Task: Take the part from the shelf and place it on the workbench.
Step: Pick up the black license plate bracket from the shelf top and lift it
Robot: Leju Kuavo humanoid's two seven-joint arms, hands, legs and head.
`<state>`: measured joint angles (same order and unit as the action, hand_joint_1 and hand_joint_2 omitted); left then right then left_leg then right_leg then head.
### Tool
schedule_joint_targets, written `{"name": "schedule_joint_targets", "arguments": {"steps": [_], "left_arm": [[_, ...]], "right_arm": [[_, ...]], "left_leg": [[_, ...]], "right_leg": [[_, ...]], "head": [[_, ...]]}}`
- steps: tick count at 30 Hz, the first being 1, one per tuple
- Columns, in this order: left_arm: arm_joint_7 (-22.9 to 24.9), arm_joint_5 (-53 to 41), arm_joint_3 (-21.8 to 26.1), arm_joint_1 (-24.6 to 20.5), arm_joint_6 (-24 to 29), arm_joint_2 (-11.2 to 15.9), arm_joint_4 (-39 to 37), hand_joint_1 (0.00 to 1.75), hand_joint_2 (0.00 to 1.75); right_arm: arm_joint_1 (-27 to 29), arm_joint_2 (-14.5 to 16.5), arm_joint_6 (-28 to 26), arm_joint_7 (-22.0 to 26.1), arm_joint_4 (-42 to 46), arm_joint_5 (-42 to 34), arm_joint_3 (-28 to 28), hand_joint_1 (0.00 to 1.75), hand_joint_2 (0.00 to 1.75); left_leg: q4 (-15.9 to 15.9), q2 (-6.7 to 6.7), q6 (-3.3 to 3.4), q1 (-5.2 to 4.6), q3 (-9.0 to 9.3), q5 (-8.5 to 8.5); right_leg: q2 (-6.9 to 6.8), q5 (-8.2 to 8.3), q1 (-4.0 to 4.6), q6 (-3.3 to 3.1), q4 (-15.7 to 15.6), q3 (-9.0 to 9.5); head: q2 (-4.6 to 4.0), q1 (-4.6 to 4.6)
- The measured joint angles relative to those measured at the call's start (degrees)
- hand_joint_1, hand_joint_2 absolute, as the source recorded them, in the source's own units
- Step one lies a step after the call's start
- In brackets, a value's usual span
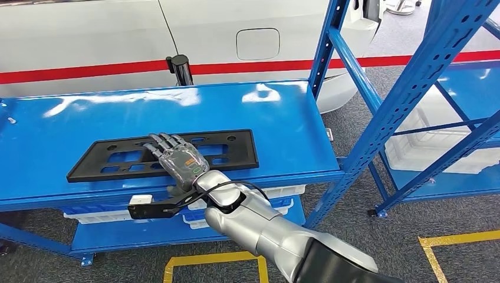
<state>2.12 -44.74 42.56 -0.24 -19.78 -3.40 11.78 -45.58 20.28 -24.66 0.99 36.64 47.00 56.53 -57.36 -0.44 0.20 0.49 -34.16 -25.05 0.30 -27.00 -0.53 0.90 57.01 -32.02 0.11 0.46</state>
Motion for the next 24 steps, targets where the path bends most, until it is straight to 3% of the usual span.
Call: {"name": "schedule_joint_targets", "arguments": {"steps": [8, 11, 13, 15, 19, 24], "left_arm": [[-0.05, -0.34, -0.02, -0.12, 0.27, -0.05, 0.0, 0.0, 0.0], [-6.39, 2.82, -1.33, -1.31, 8.61, -0.18, 0.08, 0.0, 0.0], [-12.09, 13.32, -6.47, -3.28, 19.21, -0.69, 0.12, 0.0, 0.0], [-13.85, 24.85, -14.48, -5.11, 25.45, -1.07, 0.13, 0.0, 0.0], [-14.33, 28.98, -24.48, -5.8, 28.15, -1.17, -0.03, 0.0, 0.0], [-15.23, 29.51, -28.28, -4.89, 28.33, -1.11, -0.58, 0.0, 0.0]], "right_arm": [[-0.88, 0.0, -0.1, -2.83, -1.72, -1.01, 1.8, 0.0, 1.75], [-0.35, -0.37, 1.49, -3.61, -1.12, -0.31, 2.11, 0.0, 1.75], [0.8, -0.55, 3.01, -4.78, 0.22, 2.59, 0.32, 0.0, 1.75], [0.25, -0.2, 2.47, -6.6, -0.51, 3.37, -0.14, 0.0, 1.75], [-1.76, -0.01, 0.13, -7.28, -3.47, -0.46, 2.45, 0.0, 1.75], [-3.03, 0.01, -0.62, -7.6, -5.57, -3.33, 5.47, 0.0, 1.75]], "left_leg": [[0.0, 0.0, 0.0, -0.01, 0.01, 0.0], [-0.02, -0.04, -0.02, 0.0, 0.08, 0.01], [-0.02, -0.21, 0.0, -0.04, 0.0, 0.04], [-0.01, -0.27, 0.04, -0.05, -0.08, 0.09], [-0.01, -0.07, 0.05, -0.03, 0.09, 0.09], [-0.02, -0.07, 0.02, -0.06, 0.08, 0.05]], "right_leg": [[0.0, 0.0, 0.0, 0.0, 0.0, -0.01], [-0.06, -0.01, 0.02, 0.01, -0.01, -0.2], [-0.23, -0.01, 0.01, 0.03, -0.01, -0.14], [-0.29, 0.02, -0.02, 0.05, 0.01, 0.07], [-0.17, 0.04, -0.02, 0.06, 0.02, 0.17], [-0.17, 0.01, -0.02, 0.06, 0.01, 0.12]], "head": [[0.0, 0.01], [0.0, 0.0], [0.0, 0.02], [0.0, 0.03], [0.0, 0.03], [0.0, 0.02]]}}
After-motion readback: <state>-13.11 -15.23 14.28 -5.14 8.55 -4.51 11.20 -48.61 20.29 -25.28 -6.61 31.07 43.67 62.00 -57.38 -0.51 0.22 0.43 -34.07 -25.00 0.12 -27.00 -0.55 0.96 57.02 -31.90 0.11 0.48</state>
